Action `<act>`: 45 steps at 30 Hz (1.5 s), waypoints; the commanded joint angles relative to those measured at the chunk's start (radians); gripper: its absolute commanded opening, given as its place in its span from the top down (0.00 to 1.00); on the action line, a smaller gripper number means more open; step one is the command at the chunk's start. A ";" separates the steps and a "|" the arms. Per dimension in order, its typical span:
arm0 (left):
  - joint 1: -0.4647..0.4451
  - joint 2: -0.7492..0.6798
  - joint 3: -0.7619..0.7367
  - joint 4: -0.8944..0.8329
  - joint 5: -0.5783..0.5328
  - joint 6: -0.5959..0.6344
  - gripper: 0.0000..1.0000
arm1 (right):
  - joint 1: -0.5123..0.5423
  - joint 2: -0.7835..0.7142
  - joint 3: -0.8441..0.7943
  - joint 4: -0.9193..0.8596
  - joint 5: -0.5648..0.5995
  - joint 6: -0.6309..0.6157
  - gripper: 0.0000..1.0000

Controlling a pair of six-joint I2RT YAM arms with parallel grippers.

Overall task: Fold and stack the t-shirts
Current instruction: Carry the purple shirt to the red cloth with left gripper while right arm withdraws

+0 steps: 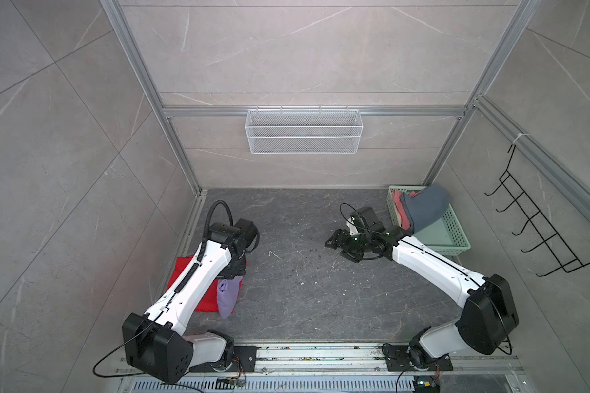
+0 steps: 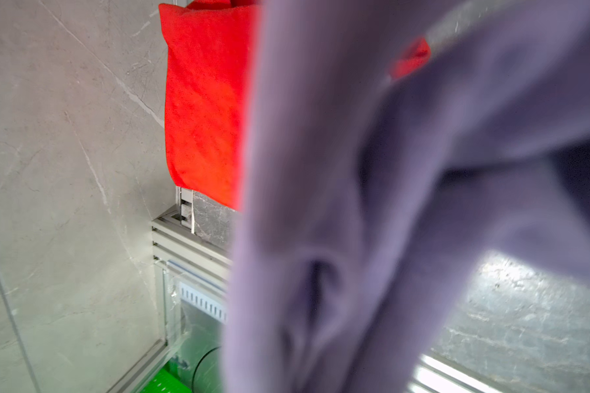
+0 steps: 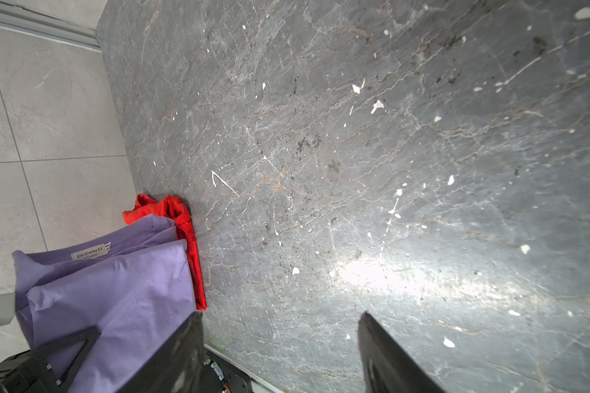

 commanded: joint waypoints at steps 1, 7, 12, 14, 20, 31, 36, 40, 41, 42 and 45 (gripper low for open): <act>0.020 -0.046 0.037 0.080 0.026 0.020 1.00 | -0.017 0.004 0.002 -0.003 -0.019 -0.034 0.27; 0.020 -0.055 0.121 0.093 0.090 0.015 1.00 | -0.055 0.018 -0.001 -0.002 -0.045 -0.053 0.28; 0.021 -0.059 0.110 0.100 0.120 0.004 1.00 | -0.079 0.035 0.005 0.007 -0.064 -0.060 0.28; 0.022 -0.048 0.094 0.077 0.115 -0.004 1.00 | -0.088 0.042 0.005 0.007 -0.073 -0.065 0.28; 0.032 -0.033 0.038 0.041 0.093 -0.011 1.00 | -0.110 0.059 0.013 0.003 -0.091 -0.077 0.28; 0.203 -0.037 -0.081 0.211 0.076 0.089 1.00 | -0.120 0.081 0.028 0.003 -0.107 -0.080 0.28; 0.263 -0.003 -0.077 0.202 0.025 0.134 1.00 | -0.124 0.083 0.024 0.001 -0.117 -0.088 0.28; 0.304 0.004 -0.091 0.237 0.031 0.157 1.00 | -0.127 0.082 0.014 0.001 -0.125 -0.122 0.27; 0.317 0.006 -0.098 0.251 0.037 0.160 1.00 | -0.128 0.086 0.016 -0.003 -0.127 -0.126 0.27; 0.332 0.012 -0.103 0.261 0.050 0.166 1.00 | -0.131 0.091 0.019 -0.008 -0.131 -0.126 0.27; 0.371 0.035 -0.111 0.275 0.066 0.173 1.00 | -0.132 0.111 0.032 -0.002 -0.147 -0.119 0.27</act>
